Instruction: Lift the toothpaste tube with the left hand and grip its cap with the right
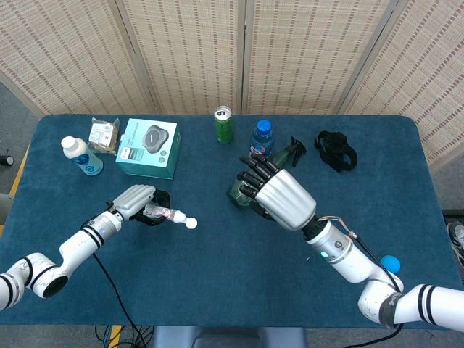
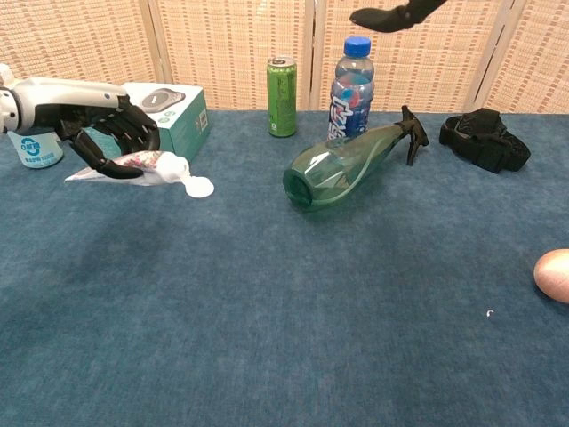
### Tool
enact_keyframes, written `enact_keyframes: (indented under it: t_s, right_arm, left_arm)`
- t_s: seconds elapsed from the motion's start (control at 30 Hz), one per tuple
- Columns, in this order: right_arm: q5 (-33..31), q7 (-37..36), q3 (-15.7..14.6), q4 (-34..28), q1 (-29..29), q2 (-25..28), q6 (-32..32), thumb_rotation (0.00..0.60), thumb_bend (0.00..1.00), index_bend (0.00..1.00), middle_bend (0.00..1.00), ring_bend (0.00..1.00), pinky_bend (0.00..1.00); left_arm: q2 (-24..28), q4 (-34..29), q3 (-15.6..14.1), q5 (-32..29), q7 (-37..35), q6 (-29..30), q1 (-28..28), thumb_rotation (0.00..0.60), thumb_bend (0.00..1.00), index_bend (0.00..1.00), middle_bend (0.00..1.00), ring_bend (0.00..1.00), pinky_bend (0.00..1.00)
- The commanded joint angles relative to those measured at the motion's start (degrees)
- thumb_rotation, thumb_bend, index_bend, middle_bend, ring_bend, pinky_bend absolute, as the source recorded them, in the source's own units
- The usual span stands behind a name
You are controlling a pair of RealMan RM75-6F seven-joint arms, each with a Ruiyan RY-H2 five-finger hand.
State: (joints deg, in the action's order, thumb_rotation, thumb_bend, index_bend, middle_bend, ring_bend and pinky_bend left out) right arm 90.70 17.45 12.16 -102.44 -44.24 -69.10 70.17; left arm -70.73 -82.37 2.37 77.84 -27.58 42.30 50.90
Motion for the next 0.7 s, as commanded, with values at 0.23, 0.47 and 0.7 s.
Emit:
enact_keyframes:
  t_s: [0.23,0.47,0.7]
  right_arm:
    - [-0.47,-1.14,-1.05,-0.45,3.21,2.35,1.72,0.6,0.24,0.62,0.4,0.15,0.2]
    - [-0.89,-2.18,-1.17,-0.55,5.14,3.86,2.76,0.6,0.24,0.62,0.39,0.15,0.2]
    - [-2.3,-1.55,-1.66,-0.69,8.1,6.53,4.08,0.6,0.24,0.61,0.4,0.15,0.2]
  left_arm:
    - [-7.97,2.84,0.3,-15.36,25.29,0.96,-2.08,0.6,0.45,0.47,0.53,0.33,0.34]
    - [-8.07,1.99,0.56,-19.88,30.07,0.42,-2.63,0.6,0.45,0.3,0.4,0.23,0.32]
    - [-3.48,-3.43,0.58,-23.5,34.06,2.3,-4.0,0.6,0.45,0.2,0.3,0.17,0.27]
